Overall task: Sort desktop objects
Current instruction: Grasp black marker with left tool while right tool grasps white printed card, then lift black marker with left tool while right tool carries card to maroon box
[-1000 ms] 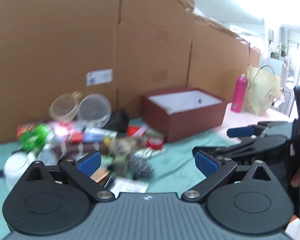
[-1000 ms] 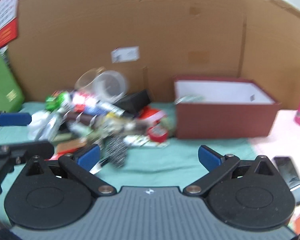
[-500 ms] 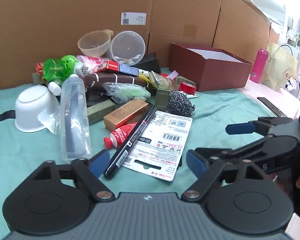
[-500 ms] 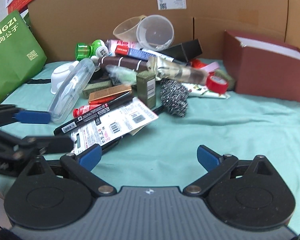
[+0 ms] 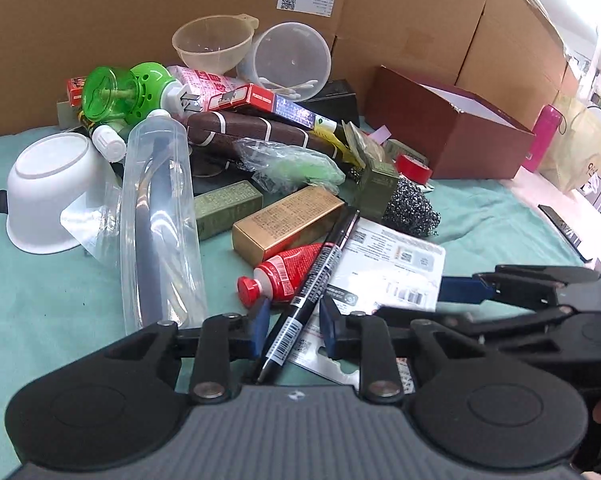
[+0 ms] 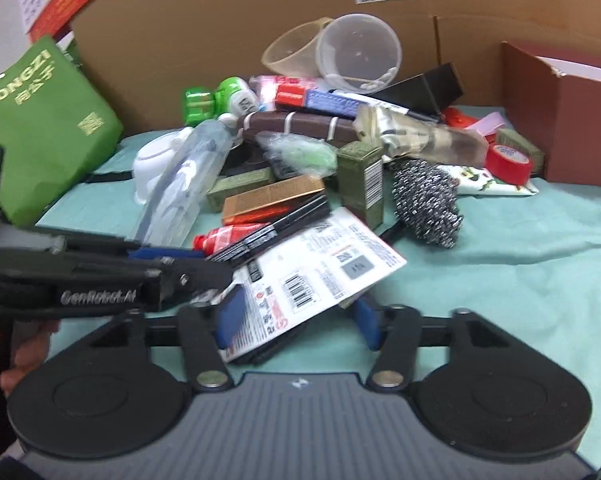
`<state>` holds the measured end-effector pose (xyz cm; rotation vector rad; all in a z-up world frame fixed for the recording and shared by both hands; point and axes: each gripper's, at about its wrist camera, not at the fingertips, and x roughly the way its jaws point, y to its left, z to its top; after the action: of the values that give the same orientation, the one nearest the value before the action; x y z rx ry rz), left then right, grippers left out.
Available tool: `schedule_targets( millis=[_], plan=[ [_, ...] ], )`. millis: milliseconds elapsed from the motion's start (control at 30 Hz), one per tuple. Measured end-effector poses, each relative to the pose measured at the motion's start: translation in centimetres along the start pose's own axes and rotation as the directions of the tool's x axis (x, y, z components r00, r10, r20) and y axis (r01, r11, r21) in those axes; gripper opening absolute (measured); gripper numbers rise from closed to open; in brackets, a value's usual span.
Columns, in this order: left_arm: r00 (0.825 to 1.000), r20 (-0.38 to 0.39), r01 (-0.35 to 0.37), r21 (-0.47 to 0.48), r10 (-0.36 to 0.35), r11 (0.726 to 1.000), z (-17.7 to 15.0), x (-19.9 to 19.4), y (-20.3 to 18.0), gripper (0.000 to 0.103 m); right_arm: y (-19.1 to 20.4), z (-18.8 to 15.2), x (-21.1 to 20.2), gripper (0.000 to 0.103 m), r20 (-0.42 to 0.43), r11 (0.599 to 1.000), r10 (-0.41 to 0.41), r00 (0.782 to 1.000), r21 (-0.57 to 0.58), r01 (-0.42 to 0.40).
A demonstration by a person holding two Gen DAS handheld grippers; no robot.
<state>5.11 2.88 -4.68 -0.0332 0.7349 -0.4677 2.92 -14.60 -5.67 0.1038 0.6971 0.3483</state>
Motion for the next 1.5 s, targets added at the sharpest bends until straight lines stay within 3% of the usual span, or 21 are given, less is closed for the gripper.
schedule_targets(
  millis=[33, 133, 300, 500, 700, 833, 1033, 1200, 1500],
  plan=[
    [1.000, 0.000, 0.000, 0.007, 0.000, 1.000, 0.0, -0.1, 0.0, 0.023, 0.0, 0.1, -0.2, 0.041, 0.012, 1.000, -0.008, 1.000, 0.001, 0.008],
    [1.000, -0.005, 0.020, 0.009, -0.019, 1.000, -0.1, -0.5, -0.3, 0.018, -0.3, 0.2, -1.3, 0.029, 0.044, 1.000, 0.005, 0.999, 0.012, -0.005],
    [0.998, -0.001, 0.064, 0.029, -0.064, 0.997, 0.2, -0.5, -1.6, 0.014, -0.7, 0.6, -1.6, 0.027, 0.047, 0.998, 0.041, 0.998, 0.036, -0.042],
    [0.999, -0.004, 0.050, 0.033, -0.050, 0.998, 0.5, 0.5, -1.4, 0.017, -1.3, 0.5, 0.4, 0.027, 0.015, 0.990, 0.078, 0.997, 0.113, -0.079],
    [0.996, -0.017, 0.090, -0.010, -0.090, 0.996, 1.0, -0.2, -1.2, 0.013, -2.9, 1.0, -0.8, 0.009, 0.050, 0.969, 0.154, 0.987, 0.190, -0.161],
    [0.995, -0.032, 0.097, 0.026, -0.096, 0.995, 0.9, -0.5, -2.3, 0.013, -3.2, 1.3, -3.5, 0.004, 0.068, 0.980, 0.145, 0.987, 0.127, -0.153],
    [0.992, -0.084, 0.093, 0.049, -0.089, 0.994, 0.7, 1.1, -2.9, 0.014, -4.1, 1.7, -7.2, 0.003, 0.043, 0.998, 0.052, 0.998, 0.028, -0.053],
    [0.994, -0.084, 0.078, 0.070, -0.072, 0.994, 1.0, 2.1, -3.2, 0.014, -4.8, 1.8, -6.0, 0.005, 0.035, 0.998, 0.028, 0.999, 0.052, -0.030],
    [0.994, -0.085, 0.081, 0.074, -0.075, 0.994, 1.2, 2.3, -3.3, 0.014, -5.0, 1.0, -1.5, 0.008, -0.047, 0.979, 0.095, 0.994, 0.186, -0.085]
  ],
)
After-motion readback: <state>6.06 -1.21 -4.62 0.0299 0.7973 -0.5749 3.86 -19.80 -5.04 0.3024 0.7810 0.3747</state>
